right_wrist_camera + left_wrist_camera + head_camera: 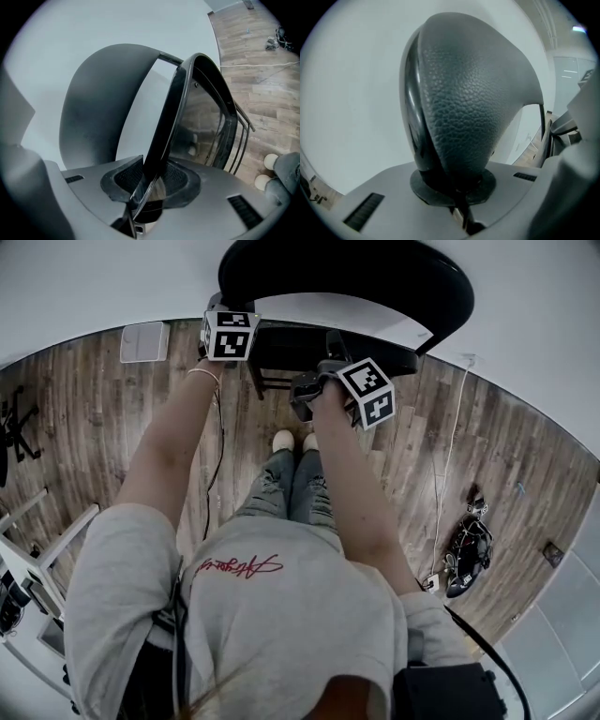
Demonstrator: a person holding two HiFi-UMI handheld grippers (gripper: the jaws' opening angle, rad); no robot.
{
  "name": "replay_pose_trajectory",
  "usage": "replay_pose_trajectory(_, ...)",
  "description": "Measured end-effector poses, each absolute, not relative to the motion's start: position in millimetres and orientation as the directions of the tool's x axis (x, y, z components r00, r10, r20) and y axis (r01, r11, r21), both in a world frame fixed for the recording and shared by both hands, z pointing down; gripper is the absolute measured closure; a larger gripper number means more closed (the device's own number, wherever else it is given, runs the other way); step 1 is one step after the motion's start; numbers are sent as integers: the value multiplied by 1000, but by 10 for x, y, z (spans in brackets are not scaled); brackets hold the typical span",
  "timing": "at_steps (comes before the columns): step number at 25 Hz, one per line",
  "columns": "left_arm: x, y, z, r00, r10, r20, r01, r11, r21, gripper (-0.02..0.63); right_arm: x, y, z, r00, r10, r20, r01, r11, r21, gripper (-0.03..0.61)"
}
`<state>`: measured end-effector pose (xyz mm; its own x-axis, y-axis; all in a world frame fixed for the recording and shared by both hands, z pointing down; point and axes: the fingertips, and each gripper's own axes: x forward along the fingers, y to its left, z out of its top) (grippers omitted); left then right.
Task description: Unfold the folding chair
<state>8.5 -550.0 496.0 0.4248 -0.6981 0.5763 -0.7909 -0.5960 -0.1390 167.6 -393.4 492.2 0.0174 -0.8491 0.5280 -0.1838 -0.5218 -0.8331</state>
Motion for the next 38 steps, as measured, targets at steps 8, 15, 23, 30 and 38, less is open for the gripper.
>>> replay_pose_trajectory(8, -6, -5325, 4997, 449, -694, 563, -789, -604, -115, 600, 1378, -3182, 4859, -21, -882, 472, -80, -469, -880, 466)
replay_pose_trajectory(15, 15, -5329, 5286, 459, -637, 620, -784, -619, -55, 600, 1073, -2245, 5079, -41, -915, 401, -97, -395, -913, 443)
replay_pose_trajectory(23, 40, -5288, 5431, 481, -645, 594, -784, -620, -39, 600, 915, -1669, 5273, -64, -970, 234, -146, -223, -964, 443)
replay_pose_trajectory(30, 32, -5241, 5497, 507, -679, 531, -793, -609, -23, 598, 811, -1346, 5422, -76, -986, 148, -147, -136, -980, 443)
replay_pose_trajectory(38, -442, -4848, 5522, 526, -710, 469, -814, -580, 35, 293, 703, -1159, 5550, -122, -985, 118, -179, -95, -979, 436)
